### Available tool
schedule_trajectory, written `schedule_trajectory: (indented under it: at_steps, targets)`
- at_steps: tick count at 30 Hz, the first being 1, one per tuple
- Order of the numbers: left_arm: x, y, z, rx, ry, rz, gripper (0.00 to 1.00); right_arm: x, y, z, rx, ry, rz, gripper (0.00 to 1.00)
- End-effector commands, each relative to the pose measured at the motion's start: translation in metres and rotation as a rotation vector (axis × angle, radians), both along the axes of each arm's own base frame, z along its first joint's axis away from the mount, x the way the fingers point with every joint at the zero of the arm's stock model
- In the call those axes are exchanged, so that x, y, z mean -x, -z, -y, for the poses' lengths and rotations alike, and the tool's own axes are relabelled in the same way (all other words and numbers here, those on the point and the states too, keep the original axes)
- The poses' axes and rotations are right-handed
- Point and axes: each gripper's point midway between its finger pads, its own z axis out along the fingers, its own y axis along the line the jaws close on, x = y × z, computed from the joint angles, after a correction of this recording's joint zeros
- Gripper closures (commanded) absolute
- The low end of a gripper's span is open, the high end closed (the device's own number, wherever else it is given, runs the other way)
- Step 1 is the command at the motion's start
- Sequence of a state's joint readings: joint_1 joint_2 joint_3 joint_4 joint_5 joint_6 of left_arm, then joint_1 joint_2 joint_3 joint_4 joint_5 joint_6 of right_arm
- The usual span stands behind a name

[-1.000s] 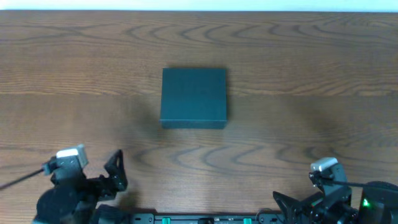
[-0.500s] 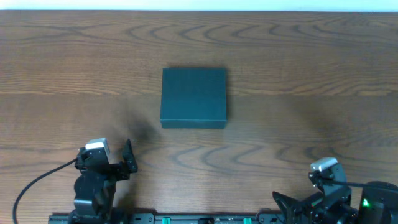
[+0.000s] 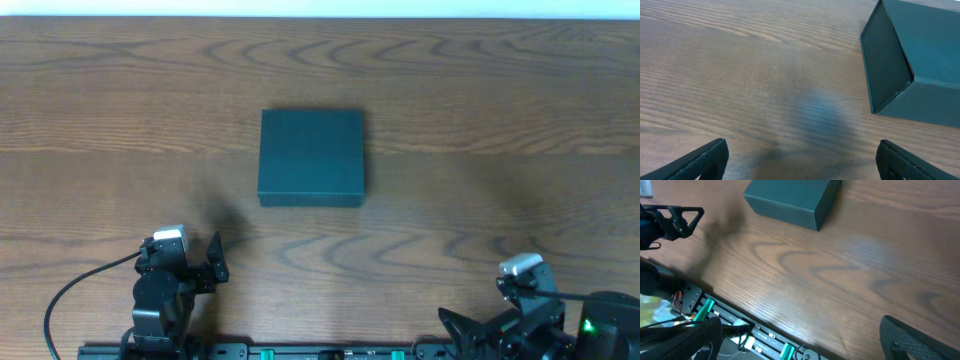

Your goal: Pack container

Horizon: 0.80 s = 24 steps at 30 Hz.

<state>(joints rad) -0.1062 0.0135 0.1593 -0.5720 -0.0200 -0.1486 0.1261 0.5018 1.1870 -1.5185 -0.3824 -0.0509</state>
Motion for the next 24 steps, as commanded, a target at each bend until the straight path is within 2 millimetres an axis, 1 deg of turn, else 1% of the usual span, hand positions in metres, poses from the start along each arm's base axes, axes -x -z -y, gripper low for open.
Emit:
schedule_trajectory:
  at_steps: [1, 24]
  targets:
    - [-0.0002, 0.0020, 0.0021, -0.001, 0.016, 0.002, 0.05, 0.0012, 0.0002, -0.0016, -0.012, -0.002, -0.007, 0.01]
    - [-0.0002, 0.0020, 0.0021, -0.002, 0.016, 0.002, 0.05, 0.0032, 0.0007, -0.0025, -0.007, -0.021, -0.001, 0.01]
